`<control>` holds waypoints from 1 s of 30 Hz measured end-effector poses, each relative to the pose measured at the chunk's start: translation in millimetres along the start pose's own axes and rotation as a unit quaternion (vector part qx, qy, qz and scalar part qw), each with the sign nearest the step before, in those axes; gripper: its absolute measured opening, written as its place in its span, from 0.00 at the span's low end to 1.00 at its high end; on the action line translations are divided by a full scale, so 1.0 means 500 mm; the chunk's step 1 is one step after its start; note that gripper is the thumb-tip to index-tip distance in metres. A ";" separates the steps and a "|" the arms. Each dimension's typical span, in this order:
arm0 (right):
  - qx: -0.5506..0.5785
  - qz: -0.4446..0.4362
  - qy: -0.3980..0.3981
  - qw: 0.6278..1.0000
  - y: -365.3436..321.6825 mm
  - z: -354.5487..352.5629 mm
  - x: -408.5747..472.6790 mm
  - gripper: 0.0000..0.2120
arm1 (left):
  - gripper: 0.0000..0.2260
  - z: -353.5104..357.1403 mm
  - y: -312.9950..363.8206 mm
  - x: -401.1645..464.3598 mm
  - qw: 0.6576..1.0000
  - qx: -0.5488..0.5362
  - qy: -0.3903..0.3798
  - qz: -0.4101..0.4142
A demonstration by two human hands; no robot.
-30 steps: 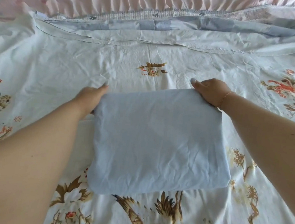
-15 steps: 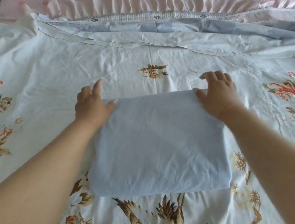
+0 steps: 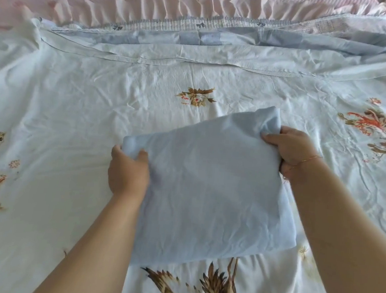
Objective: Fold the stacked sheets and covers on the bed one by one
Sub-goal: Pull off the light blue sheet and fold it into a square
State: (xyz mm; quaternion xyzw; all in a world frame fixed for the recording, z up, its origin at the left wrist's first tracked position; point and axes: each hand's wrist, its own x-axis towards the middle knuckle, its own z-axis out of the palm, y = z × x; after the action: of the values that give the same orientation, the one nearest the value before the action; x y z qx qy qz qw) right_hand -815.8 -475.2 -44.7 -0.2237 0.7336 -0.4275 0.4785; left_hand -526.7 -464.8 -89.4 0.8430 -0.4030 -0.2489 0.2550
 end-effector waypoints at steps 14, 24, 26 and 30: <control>0.002 0.056 -0.161 0.985 0.023 -0.014 0.033 0.13 | 0.07 -0.006 -0.027 0.073 0.927 -0.322 -0.184 -0.053; -0.384 -0.306 0.104 0.865 0.029 0.062 -0.050 0.18 | 0.32 0.038 0.057 -0.036 0.923 0.144 -0.013 0.356; -0.475 -0.340 0.003 0.811 0.083 0.088 -0.067 0.24 | 0.32 0.083 0.043 -0.099 0.892 0.204 -0.062 0.399; -0.602 -0.197 -0.083 0.769 0.177 0.053 -0.031 0.27 | 0.32 0.137 -0.031 -0.157 0.875 0.292 -0.134 0.363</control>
State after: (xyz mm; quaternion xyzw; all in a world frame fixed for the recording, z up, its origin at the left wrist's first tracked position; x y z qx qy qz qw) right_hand -778.1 -427.4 -115.7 -0.6401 0.7382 0.0370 0.2097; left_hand -604.1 -408.6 -133.4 0.6326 -0.7650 -0.1202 0.0134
